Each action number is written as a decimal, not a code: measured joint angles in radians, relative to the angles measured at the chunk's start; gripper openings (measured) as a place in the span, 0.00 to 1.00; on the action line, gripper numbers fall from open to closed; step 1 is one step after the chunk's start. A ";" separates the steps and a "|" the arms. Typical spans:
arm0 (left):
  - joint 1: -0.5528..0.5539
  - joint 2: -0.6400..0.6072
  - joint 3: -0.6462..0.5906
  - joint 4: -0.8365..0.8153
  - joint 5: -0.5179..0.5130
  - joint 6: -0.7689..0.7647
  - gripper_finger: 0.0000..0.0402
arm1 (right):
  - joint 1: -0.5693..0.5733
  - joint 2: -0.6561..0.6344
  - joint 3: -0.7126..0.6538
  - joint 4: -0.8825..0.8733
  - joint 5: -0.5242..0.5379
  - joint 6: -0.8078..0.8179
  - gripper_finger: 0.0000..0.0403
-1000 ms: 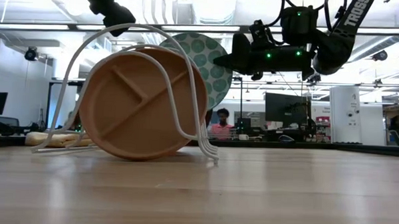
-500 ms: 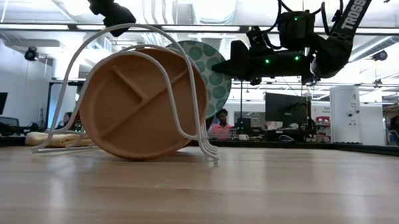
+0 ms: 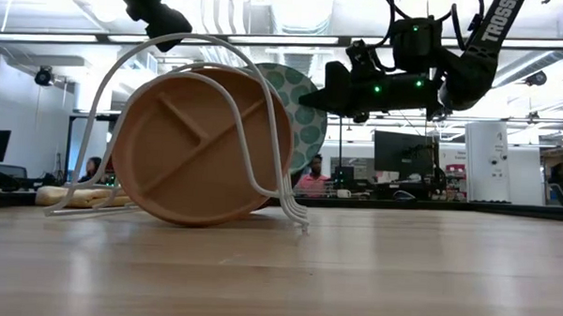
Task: Sort dishes
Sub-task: Put the green plate into the dishwasher rack
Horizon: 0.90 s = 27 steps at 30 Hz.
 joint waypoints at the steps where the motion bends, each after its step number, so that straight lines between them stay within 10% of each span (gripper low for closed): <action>1: 0.000 0.000 0.000 0.000 0.000 -0.002 0.28 | 0.000 0.000 0.000 -0.003 -0.001 0.000 0.00; 27: 0.000 0.000 0.000 0.000 0.000 -0.044 0.28 | 0.000 0.000 0.000 -0.093 -0.004 0.001 0.00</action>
